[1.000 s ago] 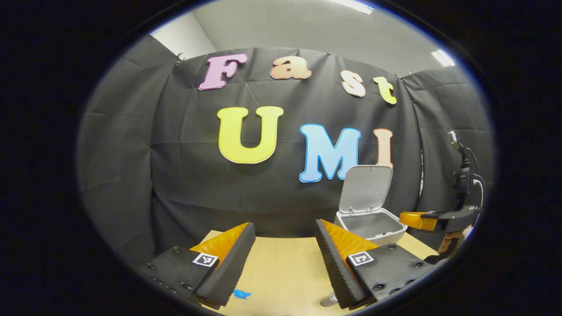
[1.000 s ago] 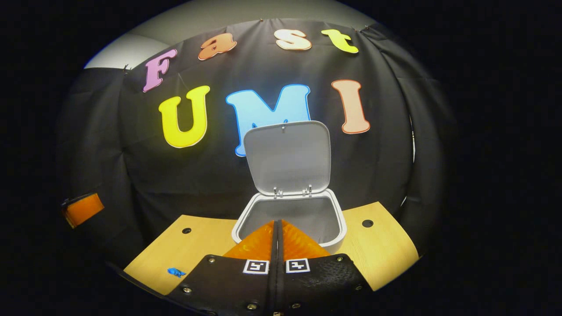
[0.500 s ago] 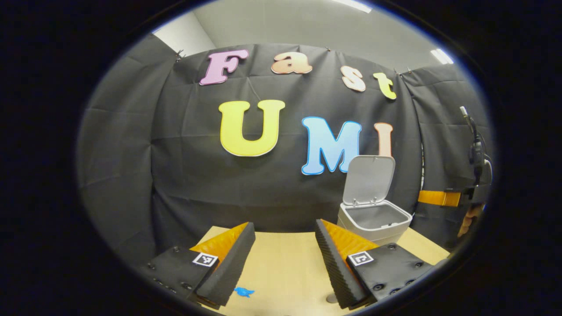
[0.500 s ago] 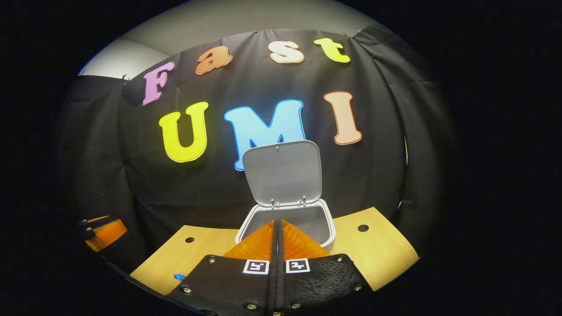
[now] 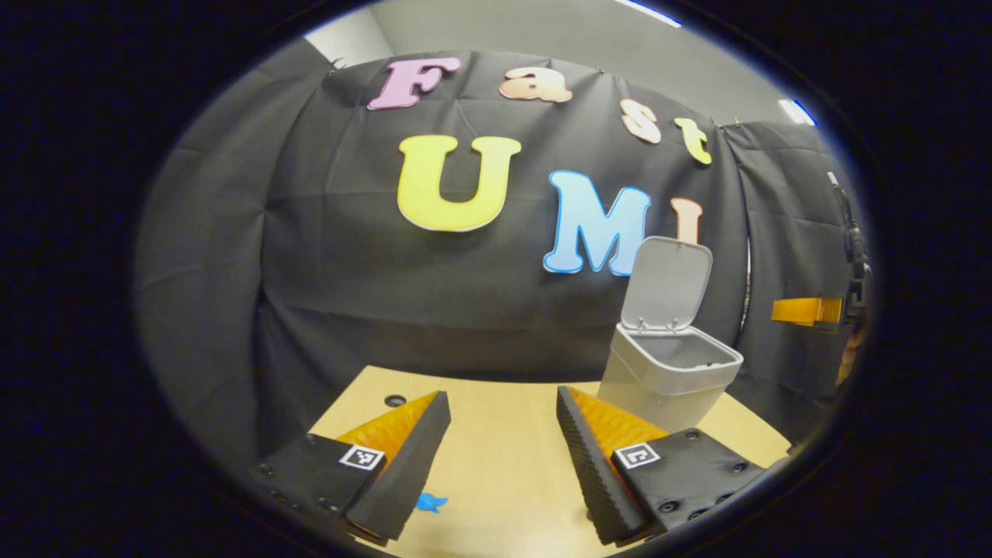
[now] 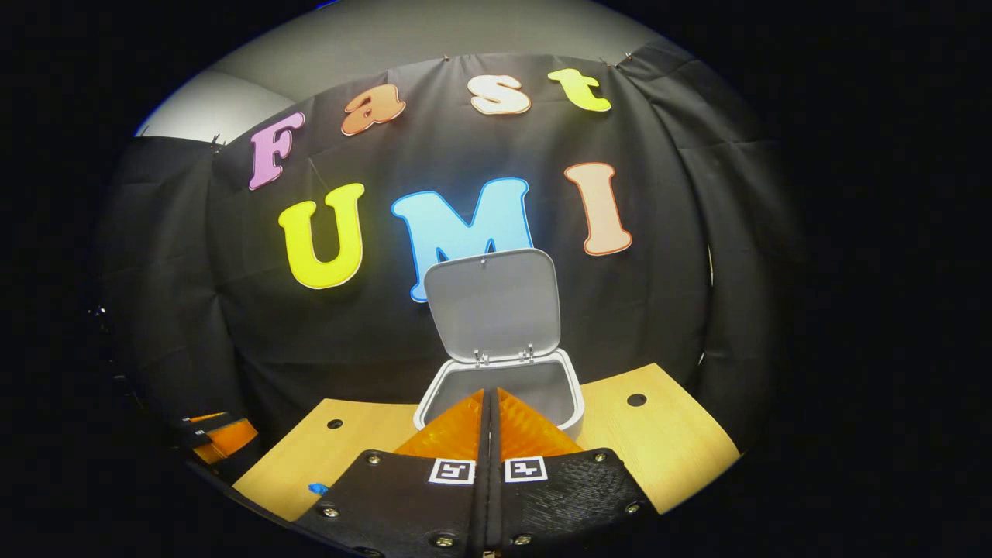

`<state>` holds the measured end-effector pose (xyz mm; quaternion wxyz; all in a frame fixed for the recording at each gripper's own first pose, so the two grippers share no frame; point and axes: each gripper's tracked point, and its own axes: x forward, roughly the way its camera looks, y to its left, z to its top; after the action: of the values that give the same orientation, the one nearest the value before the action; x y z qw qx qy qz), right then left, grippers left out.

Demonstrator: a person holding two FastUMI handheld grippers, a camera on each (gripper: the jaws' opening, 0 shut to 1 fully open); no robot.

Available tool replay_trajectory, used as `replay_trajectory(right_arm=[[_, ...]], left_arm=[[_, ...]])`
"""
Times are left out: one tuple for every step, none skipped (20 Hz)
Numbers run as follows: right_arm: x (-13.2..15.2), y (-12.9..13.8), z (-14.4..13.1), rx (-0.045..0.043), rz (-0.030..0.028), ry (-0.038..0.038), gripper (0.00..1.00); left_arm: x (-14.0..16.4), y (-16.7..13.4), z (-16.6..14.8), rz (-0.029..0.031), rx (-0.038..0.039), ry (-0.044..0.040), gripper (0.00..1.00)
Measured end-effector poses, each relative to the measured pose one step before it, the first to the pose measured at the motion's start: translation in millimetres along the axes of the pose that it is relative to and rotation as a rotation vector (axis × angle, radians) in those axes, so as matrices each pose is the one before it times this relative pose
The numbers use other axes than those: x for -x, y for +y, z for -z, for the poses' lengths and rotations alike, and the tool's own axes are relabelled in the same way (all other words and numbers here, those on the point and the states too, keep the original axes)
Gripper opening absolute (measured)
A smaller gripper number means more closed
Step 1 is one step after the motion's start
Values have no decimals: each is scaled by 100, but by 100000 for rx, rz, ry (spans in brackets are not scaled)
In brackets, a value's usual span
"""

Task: Press the lid of the desktop garbage bin to open it, pick up the crumpled paper on the desktop and throw it into the bin, then pick up the pop can on the desktop and drop it into the bin, and finally close the garbage bin lid.

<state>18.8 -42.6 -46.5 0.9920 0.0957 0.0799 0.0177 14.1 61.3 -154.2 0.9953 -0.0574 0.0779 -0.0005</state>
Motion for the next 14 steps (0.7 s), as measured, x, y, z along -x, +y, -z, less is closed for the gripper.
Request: replay_trajectory(right_arm=[[5,-214,331,1000,744,827,0],[-37,-226,272,690,618,1041,0],[-20,-256,353,222,597,1162,0],[19,-183,161,-146,614,755,0],[49,-73,188,-315,362,536,0],[-14,-128,91,36,602,499,0],[-108,-311,216,469,1001,510,0],[-144,-275,209,449,1007,663,0],[-67,-170,442,0,781,902,0],[-136,-81,374,-525,542,1047,0],[-133,-132,421,-946,210,1275,0],[-144,74,316,-788,-7,958,0],[-50,44,318,-97,332,651,0],[-77,1,195,505,464,612,0]], left_arm=[[-334,1135,1654,-1110,1550,2624,95],[-372,958,1604,-1004,554,2554,96],[-343,871,1828,-632,6,3355,93],[-416,766,1714,-534,-241,3681,95],[-621,715,1598,-665,308,3440,95],[-368,668,1421,-359,845,2781,96],[-494,633,962,-666,752,2219,90],[-484,561,827,-924,507,1990,90],[-616,629,1136,-1416,-23,2126,96],[-488,652,884,-1349,21,1780,91],[-471,788,746,-1130,188,1398,93],[-510,825,654,-1406,338,1611,93],[-702,699,616,-1518,79,1812,93],[-653,754,501,-1222,156,1516,95]])
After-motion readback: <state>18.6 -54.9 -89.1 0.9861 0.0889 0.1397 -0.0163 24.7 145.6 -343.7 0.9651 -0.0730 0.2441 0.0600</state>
